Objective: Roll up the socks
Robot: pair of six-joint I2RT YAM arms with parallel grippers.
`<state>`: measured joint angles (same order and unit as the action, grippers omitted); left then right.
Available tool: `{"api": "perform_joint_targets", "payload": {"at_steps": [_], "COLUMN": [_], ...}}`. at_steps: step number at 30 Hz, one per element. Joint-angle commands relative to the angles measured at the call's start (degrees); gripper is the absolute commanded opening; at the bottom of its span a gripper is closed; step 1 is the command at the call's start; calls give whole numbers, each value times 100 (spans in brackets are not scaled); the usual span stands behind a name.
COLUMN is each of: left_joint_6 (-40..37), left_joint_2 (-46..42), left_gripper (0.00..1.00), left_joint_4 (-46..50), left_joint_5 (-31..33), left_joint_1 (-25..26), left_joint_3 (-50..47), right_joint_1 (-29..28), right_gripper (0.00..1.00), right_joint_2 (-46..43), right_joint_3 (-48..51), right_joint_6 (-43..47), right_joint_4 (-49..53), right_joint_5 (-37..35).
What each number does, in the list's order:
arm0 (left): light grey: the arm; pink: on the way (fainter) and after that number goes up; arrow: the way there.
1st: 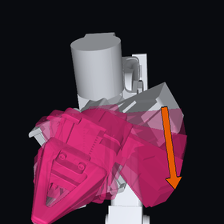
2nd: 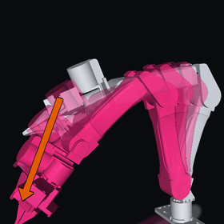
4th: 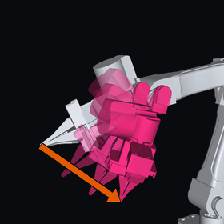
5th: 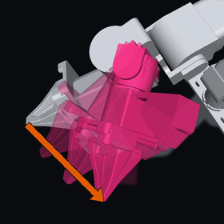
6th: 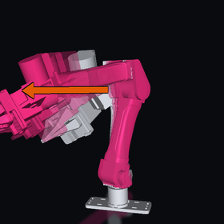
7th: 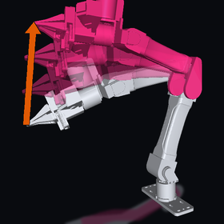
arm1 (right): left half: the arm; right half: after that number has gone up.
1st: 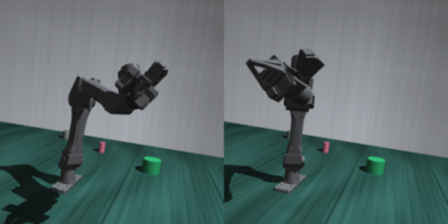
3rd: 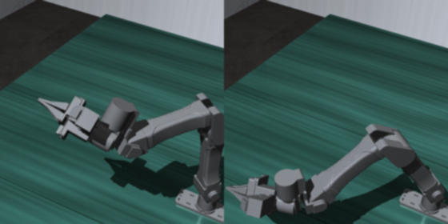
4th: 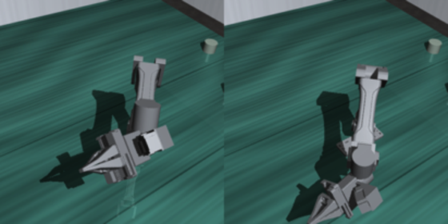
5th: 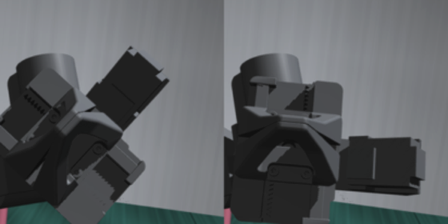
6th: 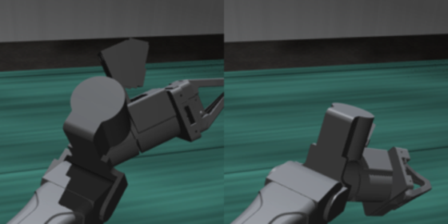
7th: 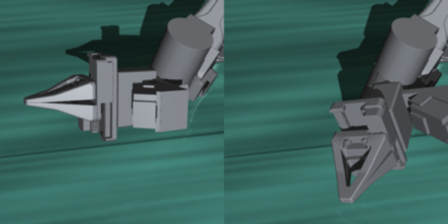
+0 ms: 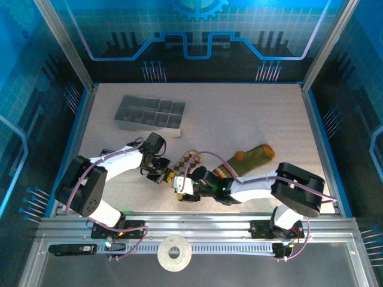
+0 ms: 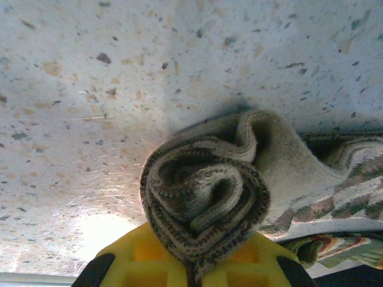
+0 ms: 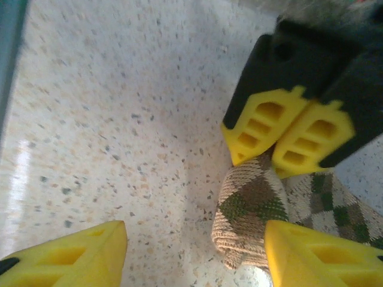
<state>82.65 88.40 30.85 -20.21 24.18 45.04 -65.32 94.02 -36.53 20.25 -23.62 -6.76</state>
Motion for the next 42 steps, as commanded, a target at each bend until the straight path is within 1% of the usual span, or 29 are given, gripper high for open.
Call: {"api": "perform_joint_targets", "payload": {"at_steps": [1, 5, 9, 14, 16, 20, 21, 22, 25, 26, 27, 30, 34, 39, 42], "left_joint_6": [90, 47, 39, 47, 57, 67, 78, 89, 152, 177, 206, 219, -42, -223, -309], "left_joint_2": [339, 367, 348, 303, 269, 182, 140, 73, -270, -386, -524, -920, -1197, -1158, -1078], "left_gripper": [0, 0, 0, 0, 0, 0, 1, 11, 39, 46, 52, 64, 66, 60, 56], "left_joint_4": [684, 694, 684, 685, 701, 710, 704, 704, 698, 701, 685, 594, 343, -643, -744], "left_joint_5": [461, 441, 436, 445, 445, 463, 477, 494, 603, 642, 670, 747, 673, 220, 188], "left_joint_1": [69, 69, 69, 67, 69, 69, 69, 60, 26, -4, -47, -221, -470, -485, -411], "left_joint_3": [-45, -33, -39, -39, -37, -21, -14, -17, -25, -33, -55, -151, -275, -617, -676], "right_joint_1": [-100, -121, -146, -104, -70, 25, 64, 108, 274, 320, 387, 630, 977, 1421, 1721], "right_gripper": [61, 57, 54, 43, 35, 11, 5, 0, 0, 0, 0, 0, 0, 0, 0], "right_joint_2": [378, 672, 754, 996, 1137, 1251, 1241, 1210, 1180, 1172, 1178, 1258, 1398, 1655, 1832], "right_joint_3": [-380, -676, -662, -750, -792, -841, -817, -788, -716, -668, -619, -494, -330, -286, -285], "right_joint_6": [409, 410, 326, 281, 201, -38, -117, -219, -525, -608, -696, -1071, -1530, -2031, -2308], "right_joint_4": [-163, 20, 1, 269, 368, 604, 673, 719, 1023, 1051, 1093, 1158, 1077, 1053, 1046], "right_joint_5": [-893, -904, -1142, -1244, -1243, -1082, -967, -876, -454, -296, -68, 584, 1359, 2151, 2577]}}
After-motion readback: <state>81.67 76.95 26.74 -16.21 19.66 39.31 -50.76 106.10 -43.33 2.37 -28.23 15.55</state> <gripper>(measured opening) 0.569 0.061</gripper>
